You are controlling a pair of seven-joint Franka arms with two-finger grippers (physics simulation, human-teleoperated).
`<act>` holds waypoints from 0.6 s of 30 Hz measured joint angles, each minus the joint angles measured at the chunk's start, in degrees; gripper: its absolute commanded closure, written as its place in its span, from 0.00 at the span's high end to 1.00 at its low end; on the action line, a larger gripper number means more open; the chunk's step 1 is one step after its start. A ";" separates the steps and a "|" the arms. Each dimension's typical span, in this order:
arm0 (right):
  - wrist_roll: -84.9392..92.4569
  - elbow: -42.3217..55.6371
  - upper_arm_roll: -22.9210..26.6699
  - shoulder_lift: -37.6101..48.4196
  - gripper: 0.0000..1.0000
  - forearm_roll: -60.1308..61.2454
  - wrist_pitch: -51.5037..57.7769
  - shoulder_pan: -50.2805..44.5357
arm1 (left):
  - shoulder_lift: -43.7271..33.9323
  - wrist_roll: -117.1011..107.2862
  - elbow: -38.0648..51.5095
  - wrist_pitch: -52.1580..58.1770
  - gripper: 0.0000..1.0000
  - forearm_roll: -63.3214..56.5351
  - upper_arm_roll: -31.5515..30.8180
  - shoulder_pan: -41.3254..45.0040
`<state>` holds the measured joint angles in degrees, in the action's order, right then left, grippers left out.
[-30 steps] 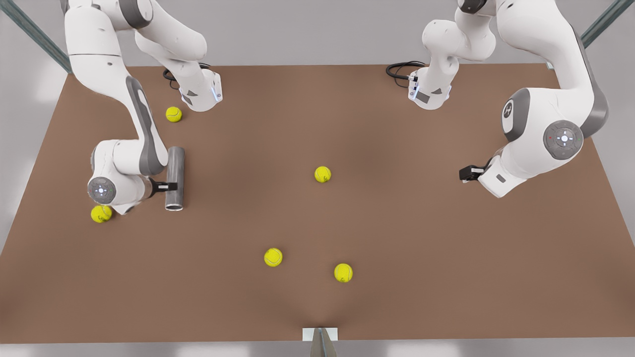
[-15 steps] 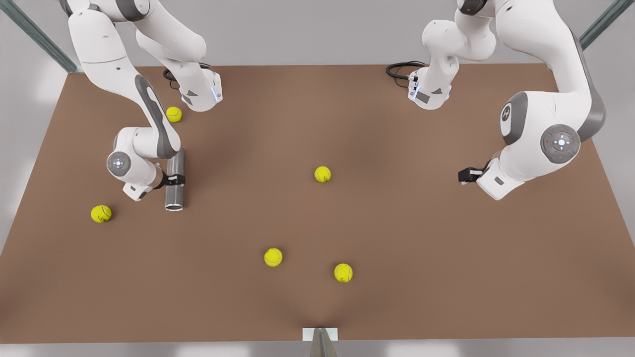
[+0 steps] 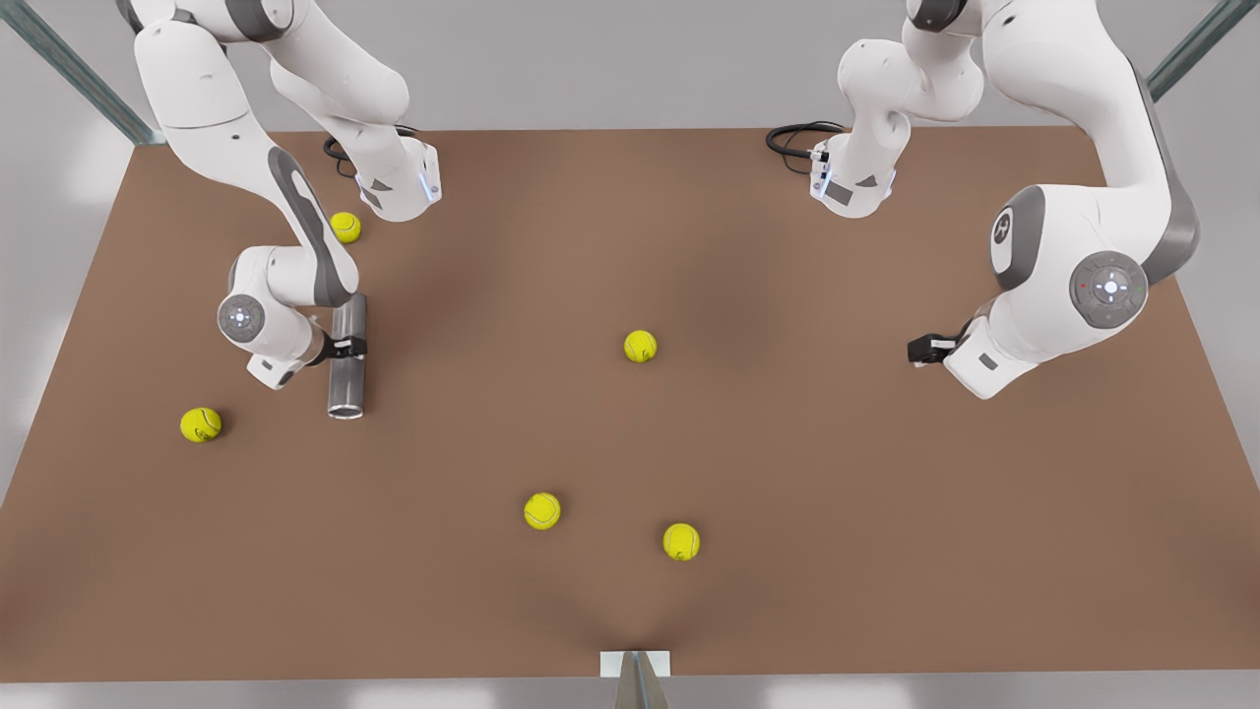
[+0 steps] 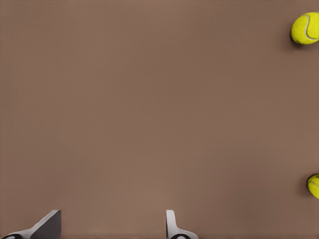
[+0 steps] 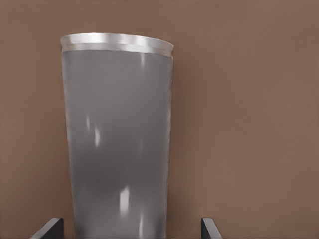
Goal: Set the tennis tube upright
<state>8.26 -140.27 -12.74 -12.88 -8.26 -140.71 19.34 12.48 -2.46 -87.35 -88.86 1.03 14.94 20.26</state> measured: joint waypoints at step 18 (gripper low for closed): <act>-0.79 -0.01 0.00 -4.53 1.00 -0.09 -2.82 -0.54 | 0.09 0.00 -0.19 0.19 1.00 0.03 0.06 0.03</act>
<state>7.47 -140.28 -12.74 -17.41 -8.35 -143.53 18.80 12.57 -2.46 -87.54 -88.67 1.06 15.00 20.29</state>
